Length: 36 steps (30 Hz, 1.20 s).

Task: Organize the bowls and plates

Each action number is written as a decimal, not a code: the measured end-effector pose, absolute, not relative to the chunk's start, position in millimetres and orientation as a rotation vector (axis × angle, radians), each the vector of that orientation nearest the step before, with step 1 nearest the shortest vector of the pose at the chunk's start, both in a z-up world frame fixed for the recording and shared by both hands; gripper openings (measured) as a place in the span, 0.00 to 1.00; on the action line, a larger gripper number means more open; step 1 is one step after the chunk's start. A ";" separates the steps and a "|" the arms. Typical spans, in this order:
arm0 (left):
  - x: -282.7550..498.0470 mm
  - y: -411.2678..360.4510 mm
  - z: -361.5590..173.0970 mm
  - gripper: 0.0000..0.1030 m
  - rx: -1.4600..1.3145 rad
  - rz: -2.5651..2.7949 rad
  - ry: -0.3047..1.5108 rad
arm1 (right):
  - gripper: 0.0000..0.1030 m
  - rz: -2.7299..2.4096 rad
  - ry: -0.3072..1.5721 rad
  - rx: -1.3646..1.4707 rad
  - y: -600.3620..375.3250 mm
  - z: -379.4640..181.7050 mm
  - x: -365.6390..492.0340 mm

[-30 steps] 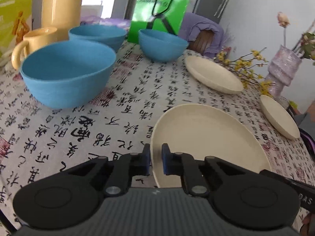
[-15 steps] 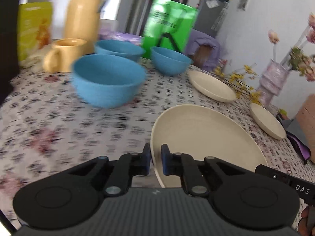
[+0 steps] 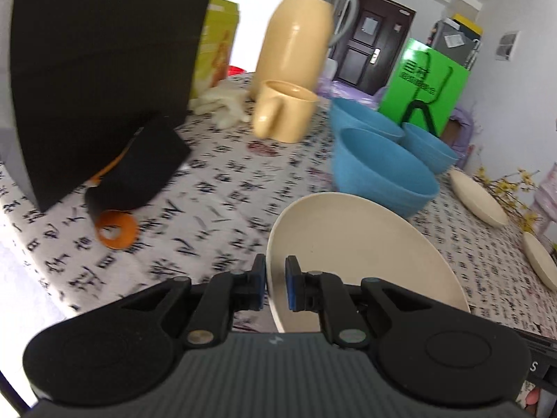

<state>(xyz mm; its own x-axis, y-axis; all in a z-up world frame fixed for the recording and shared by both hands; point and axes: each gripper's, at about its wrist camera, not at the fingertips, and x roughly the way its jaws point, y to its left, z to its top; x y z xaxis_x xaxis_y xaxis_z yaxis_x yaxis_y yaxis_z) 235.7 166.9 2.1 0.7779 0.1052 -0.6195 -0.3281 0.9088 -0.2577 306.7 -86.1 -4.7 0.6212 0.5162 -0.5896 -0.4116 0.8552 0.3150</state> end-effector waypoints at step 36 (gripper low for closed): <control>157.0 23.6 40.7 0.98 0.004 0.013 0.333 | 0.68 0.103 0.517 0.147 -255.3 13.4 199.8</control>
